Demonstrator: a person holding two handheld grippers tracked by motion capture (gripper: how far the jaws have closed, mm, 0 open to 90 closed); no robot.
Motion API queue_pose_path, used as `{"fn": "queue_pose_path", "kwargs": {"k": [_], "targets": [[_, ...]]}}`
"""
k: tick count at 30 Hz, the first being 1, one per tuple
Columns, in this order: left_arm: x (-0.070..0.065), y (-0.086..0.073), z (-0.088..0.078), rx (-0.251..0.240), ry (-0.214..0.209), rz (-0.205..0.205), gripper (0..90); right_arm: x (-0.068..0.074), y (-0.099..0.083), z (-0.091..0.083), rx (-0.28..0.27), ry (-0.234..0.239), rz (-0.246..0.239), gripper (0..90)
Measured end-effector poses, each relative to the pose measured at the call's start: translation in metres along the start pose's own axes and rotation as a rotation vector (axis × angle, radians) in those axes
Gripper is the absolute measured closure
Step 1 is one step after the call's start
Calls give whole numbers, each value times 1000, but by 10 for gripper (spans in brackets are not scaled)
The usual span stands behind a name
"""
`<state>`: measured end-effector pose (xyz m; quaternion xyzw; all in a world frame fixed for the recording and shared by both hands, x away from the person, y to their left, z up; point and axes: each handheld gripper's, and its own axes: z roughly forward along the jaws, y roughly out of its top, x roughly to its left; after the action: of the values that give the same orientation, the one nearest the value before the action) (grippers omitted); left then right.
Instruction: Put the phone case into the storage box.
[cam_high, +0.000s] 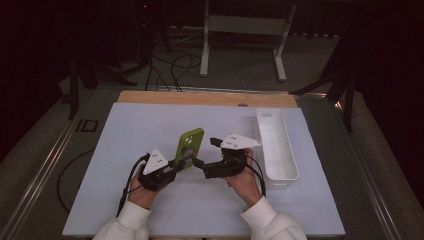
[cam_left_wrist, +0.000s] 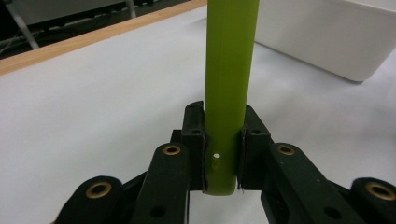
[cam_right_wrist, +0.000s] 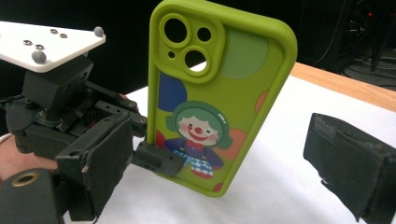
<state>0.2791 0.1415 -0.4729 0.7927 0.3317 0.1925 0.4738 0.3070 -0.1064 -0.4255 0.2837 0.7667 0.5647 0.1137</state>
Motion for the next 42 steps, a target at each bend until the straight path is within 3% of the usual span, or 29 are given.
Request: {"fn": "queue_pose_path", "kwargs": {"k": [22,42], "targets": [[-6,3,-1,-41,112,-46,772,2,2,3,19,-43,12,92],[-18,1,9,-26,121,-38,771,2,17,12,-39,-54,70,87]]}}
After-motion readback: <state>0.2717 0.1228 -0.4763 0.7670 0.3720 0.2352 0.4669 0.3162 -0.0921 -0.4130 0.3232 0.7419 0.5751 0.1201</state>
